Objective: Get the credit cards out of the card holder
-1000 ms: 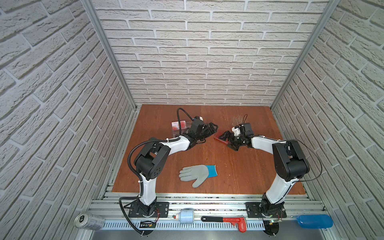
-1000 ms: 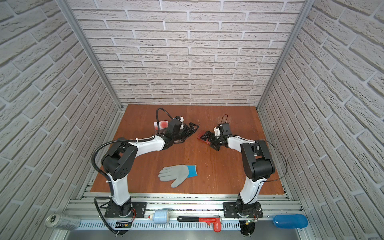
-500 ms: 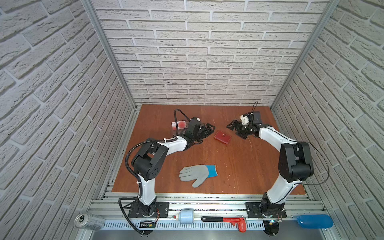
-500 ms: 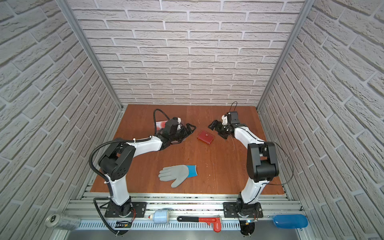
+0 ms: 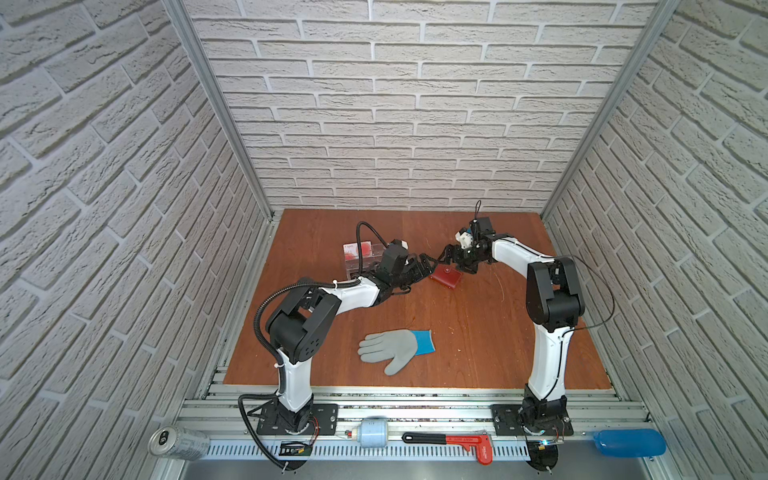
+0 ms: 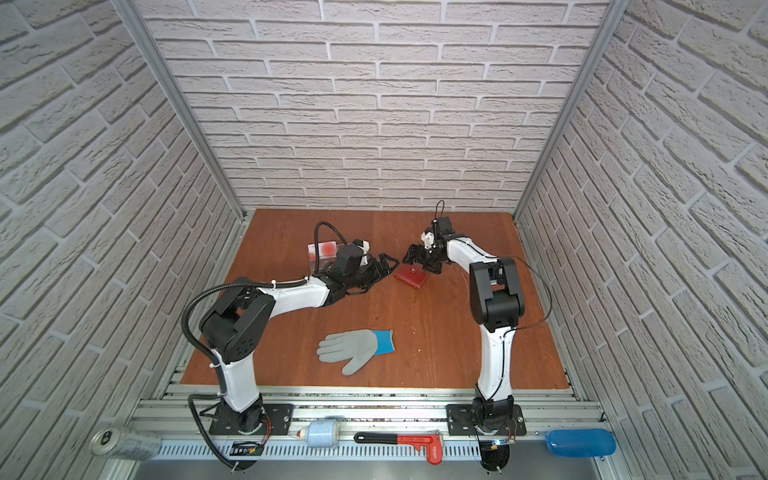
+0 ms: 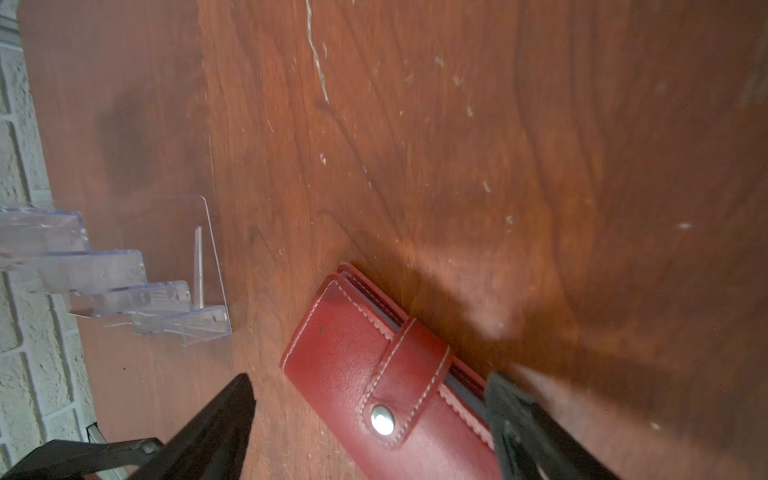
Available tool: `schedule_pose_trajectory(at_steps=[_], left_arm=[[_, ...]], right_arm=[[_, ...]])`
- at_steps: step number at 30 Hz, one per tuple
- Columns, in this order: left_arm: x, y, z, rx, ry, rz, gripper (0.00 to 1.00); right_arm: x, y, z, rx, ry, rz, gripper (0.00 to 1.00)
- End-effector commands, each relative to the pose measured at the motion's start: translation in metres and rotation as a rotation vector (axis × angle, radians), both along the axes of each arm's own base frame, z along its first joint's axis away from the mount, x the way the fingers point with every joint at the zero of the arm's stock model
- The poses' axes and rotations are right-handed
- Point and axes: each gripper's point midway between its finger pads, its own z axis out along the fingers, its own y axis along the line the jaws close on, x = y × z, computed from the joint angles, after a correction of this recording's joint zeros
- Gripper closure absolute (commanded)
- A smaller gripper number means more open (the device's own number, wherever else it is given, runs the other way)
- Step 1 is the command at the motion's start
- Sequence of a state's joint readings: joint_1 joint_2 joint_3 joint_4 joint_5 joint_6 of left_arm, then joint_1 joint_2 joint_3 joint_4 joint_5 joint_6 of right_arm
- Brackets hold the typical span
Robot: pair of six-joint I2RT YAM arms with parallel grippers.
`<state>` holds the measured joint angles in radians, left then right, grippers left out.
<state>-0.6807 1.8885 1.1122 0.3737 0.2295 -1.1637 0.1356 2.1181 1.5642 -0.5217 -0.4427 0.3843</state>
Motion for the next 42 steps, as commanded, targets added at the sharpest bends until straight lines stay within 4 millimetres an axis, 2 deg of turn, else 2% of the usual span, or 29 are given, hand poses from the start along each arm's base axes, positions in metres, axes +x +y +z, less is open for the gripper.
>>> schedule_pose_trajectory(at_steps=[1, 6, 14, 16, 17, 22, 27, 28, 36, 42], left_arm=[[0.000, -0.003, -0.004, -0.010, -0.017, -0.004, 0.02], [-0.001, -0.001, -0.010, 0.021, -0.016, -0.014, 0.02], [-0.003, 0.006, -0.034, 0.078, 0.008, -0.037, 0.02], [-0.003, 0.005, -0.039, 0.089, 0.011, -0.051, 0.02], [-0.004, 0.004, -0.042, 0.098, 0.014, -0.059, 0.02], [0.002, 0.001, -0.054, 0.103, 0.031, -0.095, 0.03], [0.006, -0.001, -0.061, 0.102, 0.030, -0.110, 0.05], [0.007, -0.001, -0.061, 0.100, 0.032, -0.112, 0.06], [0.009, -0.007, -0.072, 0.093, 0.050, -0.136, 0.15], [0.004, -0.007, -0.076, 0.102, 0.057, -0.150, 0.20]], right_arm=[[-0.002, 0.012, 0.008, -0.018, -0.020, 0.044, 0.14], [-0.016, 0.021, 0.006, -0.003, -0.010, 0.050, 0.17], [-0.044, 0.024, 0.003, 0.052, 0.020, 0.025, 0.24], [-0.049, 0.023, -0.004, 0.057, 0.033, 0.020, 0.25], [-0.048, 0.023, 0.009, 0.064, 0.003, 0.019, 0.25], [-0.045, 0.021, 0.007, 0.087, 0.006, 0.014, 0.29], [-0.038, 0.013, 0.008, 0.133, -0.001, -0.015, 0.37], [-0.039, 0.011, -0.004, 0.131, 0.027, -0.020, 0.39], [-0.044, 0.009, -0.016, 0.122, 0.049, -0.016, 0.55], [-0.050, 0.009, -0.021, 0.132, 0.059, -0.020, 0.60]])
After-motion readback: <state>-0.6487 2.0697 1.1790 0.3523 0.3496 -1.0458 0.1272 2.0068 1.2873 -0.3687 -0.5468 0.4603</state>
